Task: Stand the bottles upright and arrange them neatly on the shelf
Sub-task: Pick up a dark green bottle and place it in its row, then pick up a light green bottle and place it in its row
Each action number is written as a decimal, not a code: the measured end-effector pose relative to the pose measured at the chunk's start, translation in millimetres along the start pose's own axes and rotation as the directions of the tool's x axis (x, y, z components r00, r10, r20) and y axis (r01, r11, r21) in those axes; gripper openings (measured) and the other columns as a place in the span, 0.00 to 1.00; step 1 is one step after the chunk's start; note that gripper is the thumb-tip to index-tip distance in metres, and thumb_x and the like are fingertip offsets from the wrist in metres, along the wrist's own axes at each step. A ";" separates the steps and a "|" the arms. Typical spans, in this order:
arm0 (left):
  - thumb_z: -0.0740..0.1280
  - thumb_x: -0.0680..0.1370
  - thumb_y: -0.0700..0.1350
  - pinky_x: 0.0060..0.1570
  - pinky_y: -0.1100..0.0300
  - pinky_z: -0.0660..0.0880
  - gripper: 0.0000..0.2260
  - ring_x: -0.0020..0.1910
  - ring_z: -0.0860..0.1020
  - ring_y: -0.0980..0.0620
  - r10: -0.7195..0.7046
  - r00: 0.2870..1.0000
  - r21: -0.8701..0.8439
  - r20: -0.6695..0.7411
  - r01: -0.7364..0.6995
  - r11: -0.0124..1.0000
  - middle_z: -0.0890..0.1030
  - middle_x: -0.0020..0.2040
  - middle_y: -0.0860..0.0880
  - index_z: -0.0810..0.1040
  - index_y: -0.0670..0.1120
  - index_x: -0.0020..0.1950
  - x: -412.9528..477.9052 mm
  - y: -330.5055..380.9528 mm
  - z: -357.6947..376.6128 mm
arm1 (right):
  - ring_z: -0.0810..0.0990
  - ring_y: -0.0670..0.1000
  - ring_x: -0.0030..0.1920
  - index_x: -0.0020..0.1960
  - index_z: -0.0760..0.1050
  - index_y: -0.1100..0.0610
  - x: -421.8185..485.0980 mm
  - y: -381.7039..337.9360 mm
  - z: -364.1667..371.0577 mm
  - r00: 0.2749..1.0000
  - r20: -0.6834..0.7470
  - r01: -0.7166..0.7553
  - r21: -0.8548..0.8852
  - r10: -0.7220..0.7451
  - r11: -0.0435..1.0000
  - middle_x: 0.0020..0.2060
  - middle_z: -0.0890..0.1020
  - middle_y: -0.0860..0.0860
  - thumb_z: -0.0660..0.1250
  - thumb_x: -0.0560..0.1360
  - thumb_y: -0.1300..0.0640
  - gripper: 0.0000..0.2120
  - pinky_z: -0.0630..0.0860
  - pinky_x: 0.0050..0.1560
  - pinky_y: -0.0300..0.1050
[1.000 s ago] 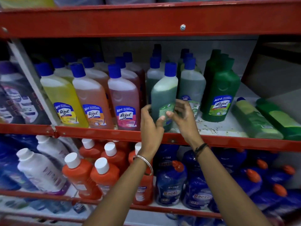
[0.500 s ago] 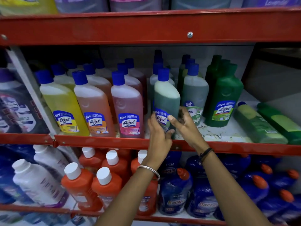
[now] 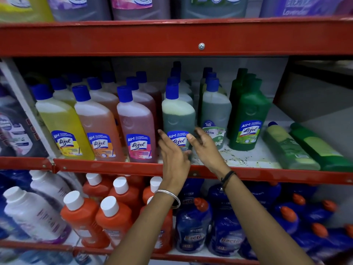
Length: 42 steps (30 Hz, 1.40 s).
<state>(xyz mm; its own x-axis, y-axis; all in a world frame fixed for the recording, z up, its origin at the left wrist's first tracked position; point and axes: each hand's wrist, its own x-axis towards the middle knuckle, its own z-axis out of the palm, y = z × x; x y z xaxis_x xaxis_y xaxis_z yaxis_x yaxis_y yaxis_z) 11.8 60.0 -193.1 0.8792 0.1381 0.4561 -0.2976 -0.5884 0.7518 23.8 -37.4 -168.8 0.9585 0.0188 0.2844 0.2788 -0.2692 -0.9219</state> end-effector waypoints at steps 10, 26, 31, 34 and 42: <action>0.64 0.74 0.34 0.68 0.64 0.62 0.19 0.66 0.64 0.55 0.464 0.868 -0.279 -0.179 -0.497 0.821 0.66 0.64 0.41 0.65 0.38 0.64 -37.4 87.2 46.6 | 0.80 0.51 0.44 0.52 0.74 0.54 -74.2 22.9 -128.4 0.883 -0.457 0.004 -0.229 -0.111 0.973 0.43 0.81 0.49 0.66 0.74 0.58 0.07 0.77 0.46 0.42; 0.63 0.76 0.46 0.54 0.56 0.75 0.16 0.57 0.77 0.41 -0.267 0.754 -0.075 0.600 0.386 0.919 0.78 0.58 0.39 0.72 0.37 0.59 -10.6 178.9 213.4 | 0.75 0.67 0.56 0.51 0.72 0.69 -62.4 35.5 -241.1 0.892 -0.419 -0.434 -0.691 0.168 0.578 0.53 0.78 0.68 0.58 0.76 0.62 0.11 0.69 0.54 0.53; 0.70 0.72 0.49 0.50 0.50 0.79 0.23 0.51 0.80 0.41 -0.384 0.667 -0.246 0.639 0.650 0.719 0.79 0.55 0.39 0.67 0.39 0.60 -0.7 174.1 207.0 | 0.77 0.61 0.45 0.48 0.76 0.64 -48.8 42.5 -259.1 0.861 -0.472 -0.440 -0.501 0.191 0.745 0.46 0.80 0.62 0.61 0.76 0.53 0.13 0.67 0.40 0.46; 0.70 0.73 0.45 0.39 0.53 0.80 0.19 0.44 0.81 0.43 -0.344 0.634 -0.325 0.693 0.699 0.637 0.80 0.54 0.37 0.70 0.38 0.57 -8.0 175.1 194.3 | 0.78 0.56 0.41 0.43 0.77 0.59 -42.7 42.4 -265.8 0.859 -0.411 -0.409 -0.192 0.305 0.892 0.42 0.82 0.58 0.66 0.74 0.51 0.10 0.73 0.39 0.46; 0.67 0.75 0.39 0.39 0.66 0.78 0.16 0.47 0.80 0.53 -0.085 0.749 -0.485 0.658 0.507 0.713 0.81 0.54 0.46 0.70 0.44 0.61 -29.8 164.3 146.1 | 0.83 0.41 0.35 0.45 0.77 0.54 -65.3 27.3 -251.4 0.935 -0.319 -0.071 0.265 0.157 0.962 0.40 0.83 0.49 0.72 0.68 0.64 0.09 0.79 0.36 0.34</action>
<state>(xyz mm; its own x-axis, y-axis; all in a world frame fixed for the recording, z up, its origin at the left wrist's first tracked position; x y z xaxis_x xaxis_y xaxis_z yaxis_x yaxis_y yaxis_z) -8.9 -157.2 -152.8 0.9282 -0.3704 -0.0357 0.0532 0.0370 0.9979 -46.1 -288.0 -146.4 0.9207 -0.3318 0.2054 0.2159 -0.0054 -0.9764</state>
